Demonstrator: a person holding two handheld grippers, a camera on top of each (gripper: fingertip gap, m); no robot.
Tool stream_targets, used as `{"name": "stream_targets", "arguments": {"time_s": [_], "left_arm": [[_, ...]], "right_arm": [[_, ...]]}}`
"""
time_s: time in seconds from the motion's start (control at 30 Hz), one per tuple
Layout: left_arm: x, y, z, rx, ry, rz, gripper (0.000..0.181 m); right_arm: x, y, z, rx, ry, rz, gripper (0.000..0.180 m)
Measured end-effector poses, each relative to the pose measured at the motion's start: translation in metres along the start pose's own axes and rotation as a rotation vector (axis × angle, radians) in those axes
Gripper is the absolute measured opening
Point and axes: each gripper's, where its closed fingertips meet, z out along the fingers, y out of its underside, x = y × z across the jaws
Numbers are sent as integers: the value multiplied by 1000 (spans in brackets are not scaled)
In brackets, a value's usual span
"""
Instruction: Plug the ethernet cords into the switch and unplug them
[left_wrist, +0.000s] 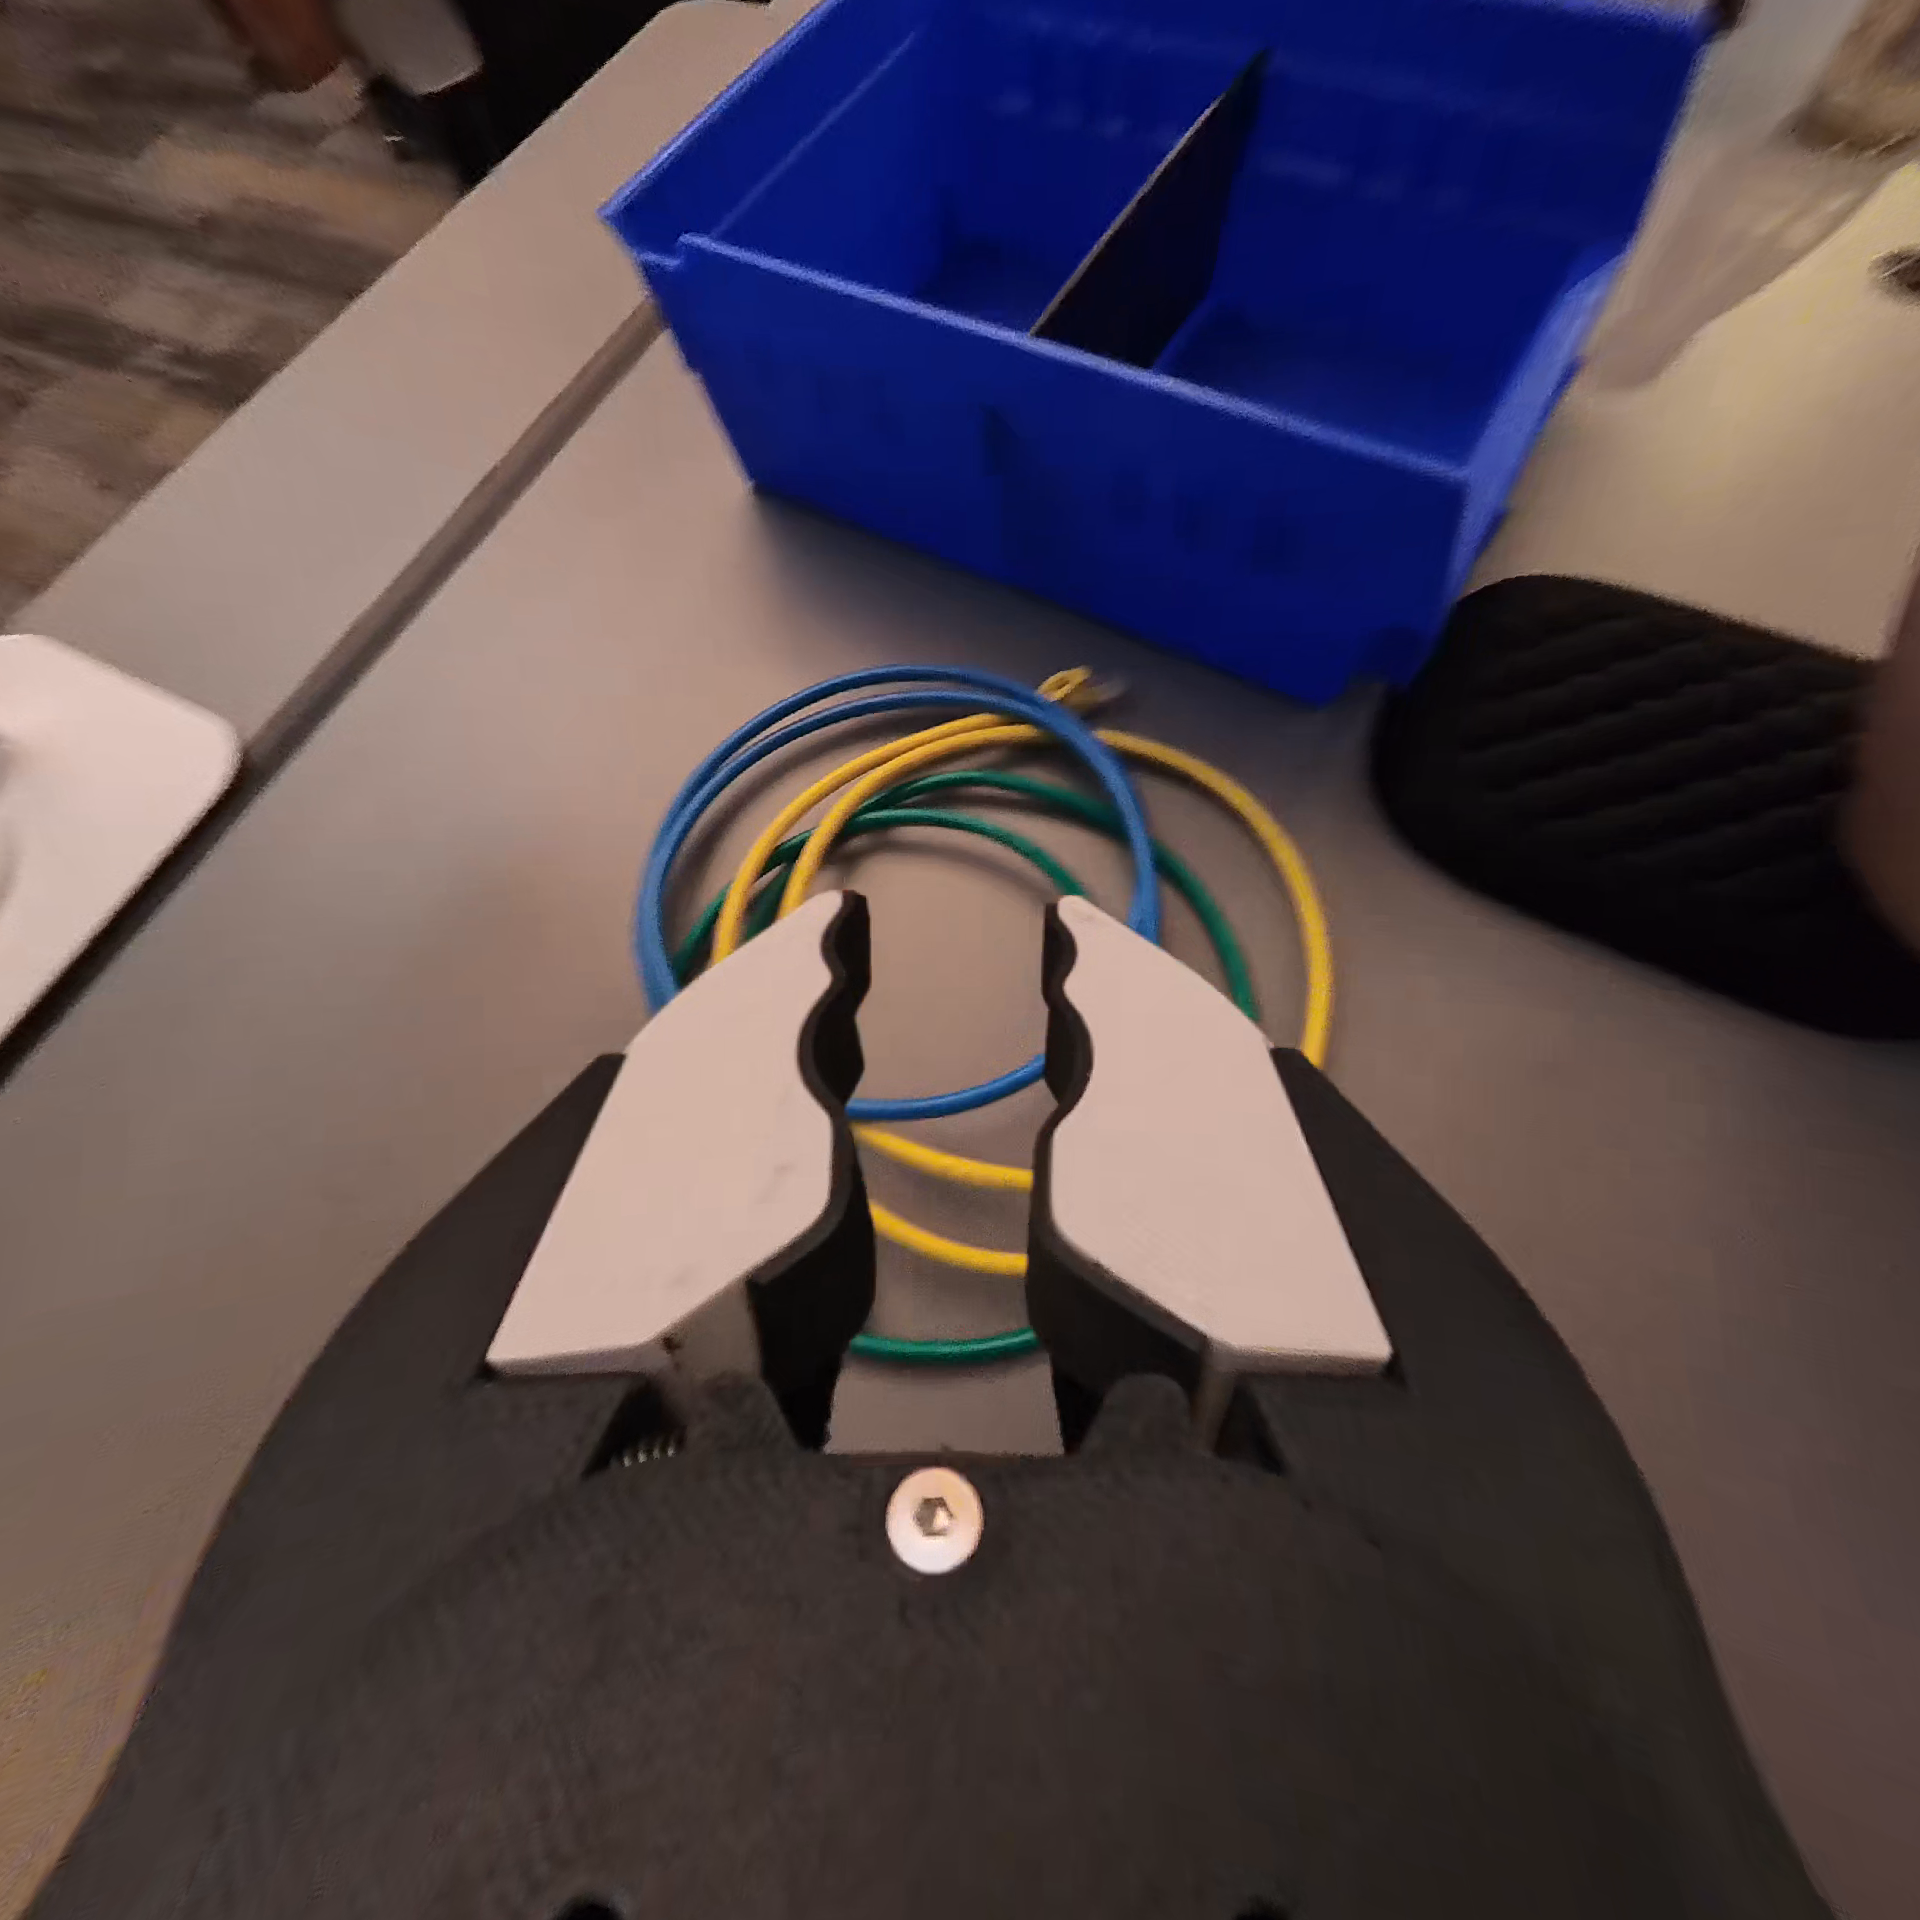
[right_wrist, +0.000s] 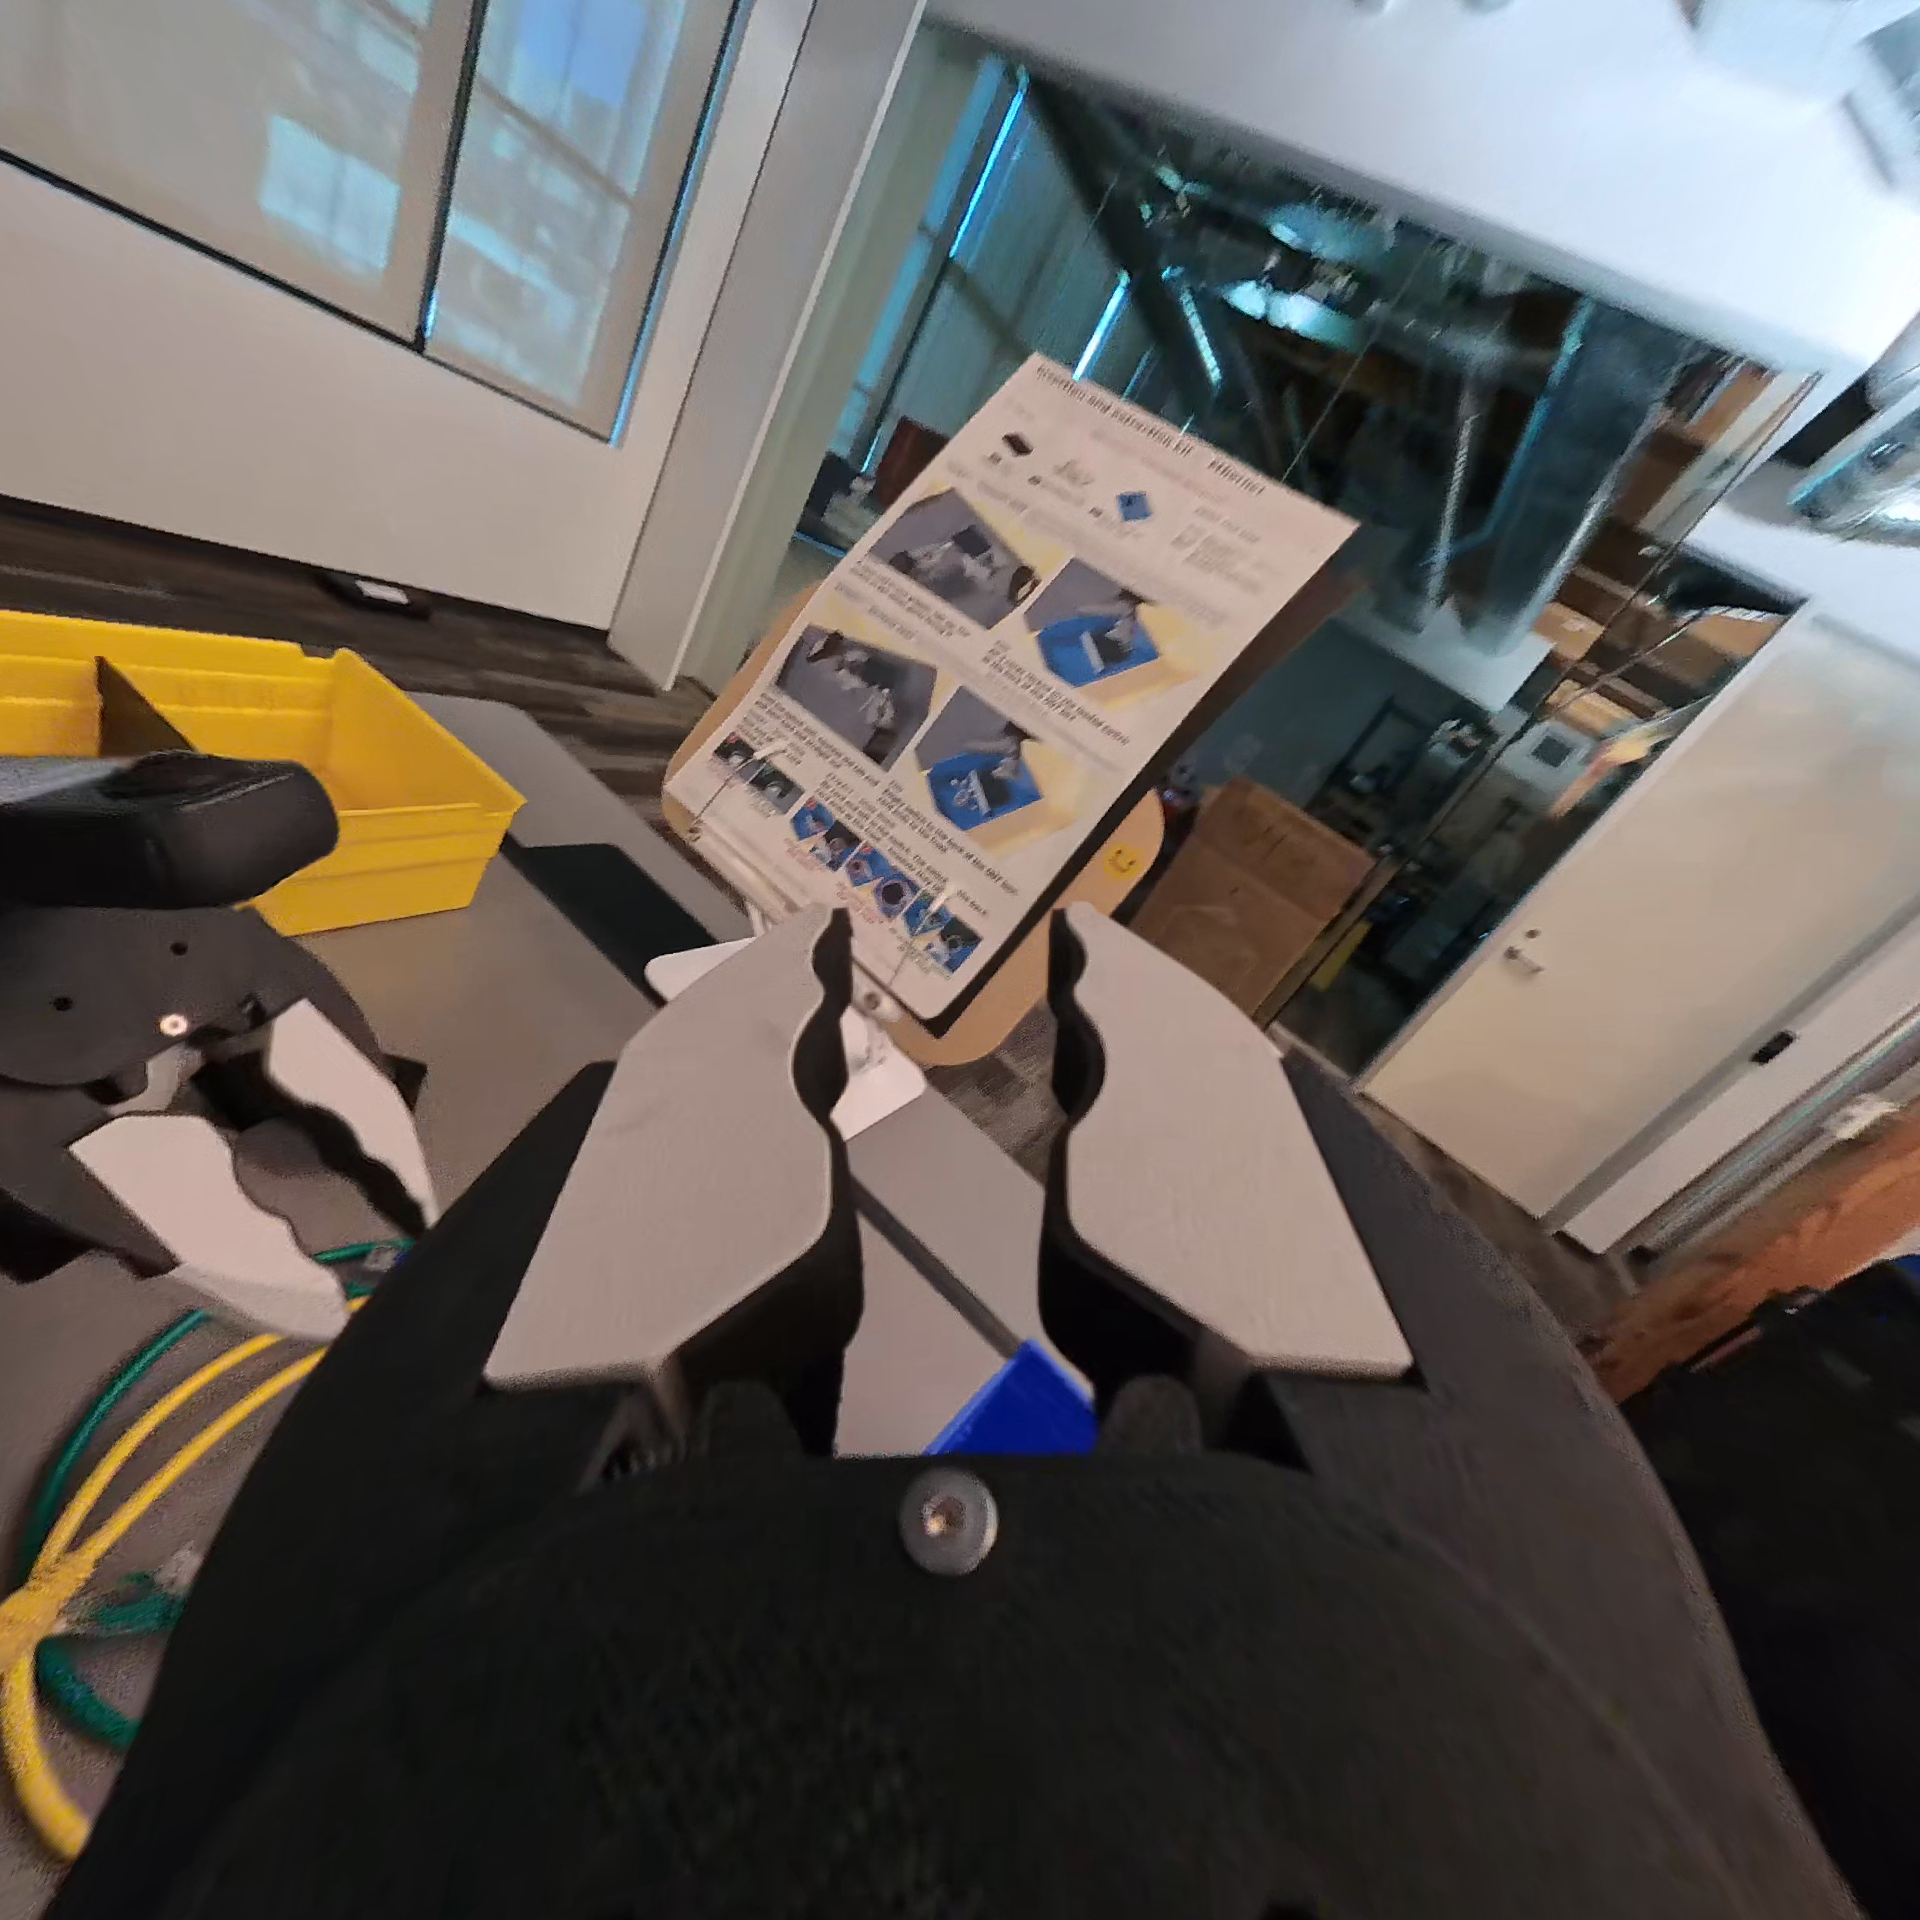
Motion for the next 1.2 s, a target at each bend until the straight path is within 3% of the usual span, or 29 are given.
{"name": "stream_targets", "arguments": {"time_s": [0.17, 0.37, 0.53, 0.67, 0.83, 0.9, 1.03, 1.2], "left_arm": [[14, 13, 14, -37, 152, -22, 28], [49, 42, 39, -252, 321, -48, 25], [58, 75, 57, -398, 272, -7, 31], [58, 86, 64, -452, 254, -45, 22], [44, 61, 47, -417, 250, -22, 16], [36, 34, 25, -357, 263, -19, 16], [18, -3, -22, -281, 315, -7, 16], [3, -16, -74, -122, 419, -65, 16]], "right_arm": [[7, -16, -19, 103, 21, 5, 35], [16, -11, -23, 111, 13, 34, 33], [18, -8, -23, 119, -7, 57, 33], [17, -7, -23, 119, -15, 57, 33], [8, -4, -16, 105, -65, 64, 31], [-10, 0, -8, 91, -169, 66, 31], [-91, 24, 5, 10, -599, -32, 32], [-150, 65, 29, -169, -843, -49, 39]]}}
